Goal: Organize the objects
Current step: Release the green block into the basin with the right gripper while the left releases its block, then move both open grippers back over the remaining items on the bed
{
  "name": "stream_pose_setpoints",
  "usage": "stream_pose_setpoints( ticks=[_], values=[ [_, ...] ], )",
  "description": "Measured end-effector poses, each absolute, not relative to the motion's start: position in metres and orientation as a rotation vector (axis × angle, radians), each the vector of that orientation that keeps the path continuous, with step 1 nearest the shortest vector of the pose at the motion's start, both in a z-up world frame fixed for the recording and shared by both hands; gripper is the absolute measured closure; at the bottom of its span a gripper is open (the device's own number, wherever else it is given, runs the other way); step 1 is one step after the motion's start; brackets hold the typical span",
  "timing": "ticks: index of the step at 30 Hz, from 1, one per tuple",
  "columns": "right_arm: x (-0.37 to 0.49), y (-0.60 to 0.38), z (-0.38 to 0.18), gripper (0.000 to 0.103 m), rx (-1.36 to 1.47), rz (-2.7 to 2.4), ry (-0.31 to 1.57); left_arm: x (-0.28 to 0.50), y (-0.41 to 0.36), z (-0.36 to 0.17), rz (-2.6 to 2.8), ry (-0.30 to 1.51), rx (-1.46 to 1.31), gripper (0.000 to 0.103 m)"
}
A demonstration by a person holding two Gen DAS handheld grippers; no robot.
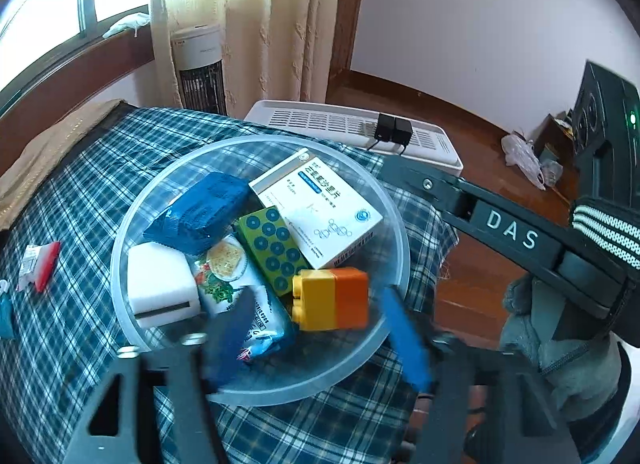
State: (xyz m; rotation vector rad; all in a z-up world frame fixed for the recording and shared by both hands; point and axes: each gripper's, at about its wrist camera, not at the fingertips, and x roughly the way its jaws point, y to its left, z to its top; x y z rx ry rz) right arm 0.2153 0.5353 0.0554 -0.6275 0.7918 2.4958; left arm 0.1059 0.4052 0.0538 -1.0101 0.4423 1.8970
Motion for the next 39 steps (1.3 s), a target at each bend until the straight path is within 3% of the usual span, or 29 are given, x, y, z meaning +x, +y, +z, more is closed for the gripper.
stream_pose_setpoints(
  ticks=[12, 18, 23, 31, 36, 39],
  values=[
    [0.218, 0.533, 0.053, 0.072, -0.621, 2.509, 0.822, 0.09, 0.388, 0.058, 1.988, 0.427, -1.036, 0.026],
    [0.214, 0.525, 0.051, 0.072, -0.645, 2.519, 0.827, 0.076, 0.369, 0.06, 2.043, 0.392, -1.051, 0.018],
    [0.207, 0.517, 0.051, 0.06, -0.663, 2.529, 0.828, 0.061, 0.35, 0.059, 2.081, 0.349, -1.082, 0.014],
    [0.194, 0.498, 0.059, 0.059, -0.688, 2.562, 0.782, 0.044, 0.325, 0.058, 2.146, 0.304, -1.106, 0.006],
    [0.185, 0.487, 0.061, 0.049, -0.703, 2.577, 0.767, 0.037, 0.31, 0.059, 2.181, 0.299, -1.105, 0.004],
    [0.178, 0.478, 0.062, 0.048, -0.722, 2.596, 0.755, 0.032, 0.299, 0.059, 2.204, 0.287, -1.117, 0.004]
  ],
)
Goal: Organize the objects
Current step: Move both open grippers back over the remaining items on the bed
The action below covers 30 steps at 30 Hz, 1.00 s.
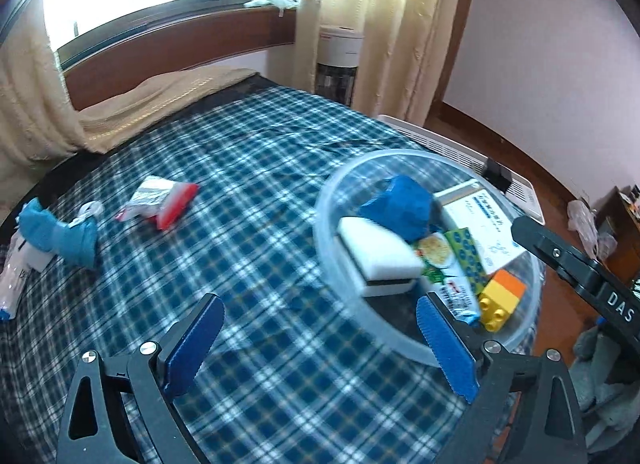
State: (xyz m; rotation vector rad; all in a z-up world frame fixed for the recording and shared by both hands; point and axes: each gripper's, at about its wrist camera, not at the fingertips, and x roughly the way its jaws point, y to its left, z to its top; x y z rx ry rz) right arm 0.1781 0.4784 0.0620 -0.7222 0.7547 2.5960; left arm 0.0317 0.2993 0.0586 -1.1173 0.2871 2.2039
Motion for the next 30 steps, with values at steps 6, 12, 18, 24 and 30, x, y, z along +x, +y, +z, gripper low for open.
stream_pose_setpoints(
  ticks=[6, 12, 18, 24, 30],
  values=[
    [0.164, 0.461, 0.064, 0.046, -0.75, 2.64, 0.732, 0.019, 0.276, 0.058, 2.266, 0.266, -1.146, 0.004],
    [0.148, 0.444, 0.064, 0.041, -0.785, 2.687, 0.722, 0.008, 0.252, 0.055, 2.321, 0.245, -1.175, 0.004],
    [0.133, 0.426, 0.064, 0.04, -0.824, 2.738, 0.702, -0.006, 0.225, 0.056, 2.381, 0.201, -1.198, 0.004],
    [0.121, 0.411, 0.065, 0.04, -0.856, 2.778, 0.673, -0.024, 0.199, 0.057, 2.44, 0.132, -1.226, 0.004],
    [0.109, 0.401, 0.063, 0.04, -0.891, 2.802, 0.664, -0.045, 0.175, 0.058, 2.491, 0.039, -1.263, 0.004]
  ],
)
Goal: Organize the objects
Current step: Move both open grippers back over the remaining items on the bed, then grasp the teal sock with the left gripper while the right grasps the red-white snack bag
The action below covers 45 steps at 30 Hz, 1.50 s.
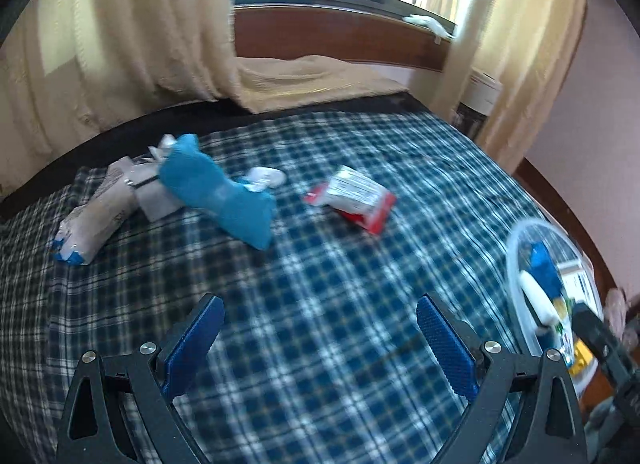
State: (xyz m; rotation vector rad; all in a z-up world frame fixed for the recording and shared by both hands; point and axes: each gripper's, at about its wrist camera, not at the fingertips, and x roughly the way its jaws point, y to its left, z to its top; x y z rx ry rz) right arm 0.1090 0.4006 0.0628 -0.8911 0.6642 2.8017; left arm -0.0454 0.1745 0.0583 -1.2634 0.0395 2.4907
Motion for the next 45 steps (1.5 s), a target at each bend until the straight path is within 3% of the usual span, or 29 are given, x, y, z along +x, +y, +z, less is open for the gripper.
stream_pose_setpoints(
  ticks=[10, 24, 34, 38, 45],
  values=[
    [0.092, 0.385, 0.059, 0.04, -0.942, 2.841, 0.643, -0.084, 0.144, 0.053, 2.589, -0.072, -1.329, 0.004],
    [0.063, 0.365, 0.053, 0.04, -1.003, 2.881, 0.607, -0.135, 0.122, 0.03, 2.659, -0.429, -1.491, 0.004],
    [0.045, 0.354, 0.045, 0.04, -1.06, 2.886, 0.587, -0.146, 0.126, 0.023, 2.714, -0.481, -1.467, 0.005],
    [0.039, 0.347, 0.042, 0.04, -1.091, 2.888, 0.564, -0.151, 0.126, 0.02, 2.672, -0.489, -1.464, 0.012],
    [0.028, 0.335, 0.038, 0.04, -1.132, 2.891, 0.519, -0.151, 0.129, 0.025, 2.567, -0.486, -1.452, 0.047]
  ],
)
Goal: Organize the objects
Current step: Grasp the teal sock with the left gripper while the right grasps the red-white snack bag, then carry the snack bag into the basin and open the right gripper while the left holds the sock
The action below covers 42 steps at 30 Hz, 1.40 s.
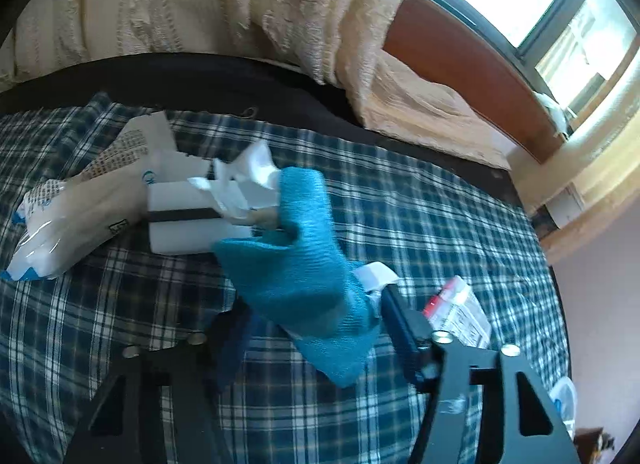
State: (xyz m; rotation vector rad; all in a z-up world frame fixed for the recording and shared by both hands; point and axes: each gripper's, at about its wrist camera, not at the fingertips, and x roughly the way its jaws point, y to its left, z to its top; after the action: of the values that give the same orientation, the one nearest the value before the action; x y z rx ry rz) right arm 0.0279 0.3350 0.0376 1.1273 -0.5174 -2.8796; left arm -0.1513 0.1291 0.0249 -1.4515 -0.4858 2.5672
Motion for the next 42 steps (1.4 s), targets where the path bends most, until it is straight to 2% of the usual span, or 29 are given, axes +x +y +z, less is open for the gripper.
stream_pose_setpoints(
  ticks=[4, 10, 34, 42],
  values=[
    [0.022, 0.329, 0.036, 0.04, 1.144, -2.876, -0.492, -0.148, 0.131, 0.031, 2.538, -0.461, -1.442, 0.057],
    [0.004, 0.328, 0.04, 0.04, 1.186, -2.874, -0.458, -0.143, 0.133, 0.043, 2.531, -0.436, -1.429, 0.065],
    [-0.113, 0.314, 0.003, 0.04, 1.403, -2.86, -0.037, -0.131, 0.129, 0.08, 2.579, -0.349, -1.329, 0.065],
    [-0.131, 0.314, -0.004, 0.04, 1.414, -2.849, -0.02, -0.133, 0.13, 0.073, 2.565, -0.343, -1.365, 0.065]
  ],
)
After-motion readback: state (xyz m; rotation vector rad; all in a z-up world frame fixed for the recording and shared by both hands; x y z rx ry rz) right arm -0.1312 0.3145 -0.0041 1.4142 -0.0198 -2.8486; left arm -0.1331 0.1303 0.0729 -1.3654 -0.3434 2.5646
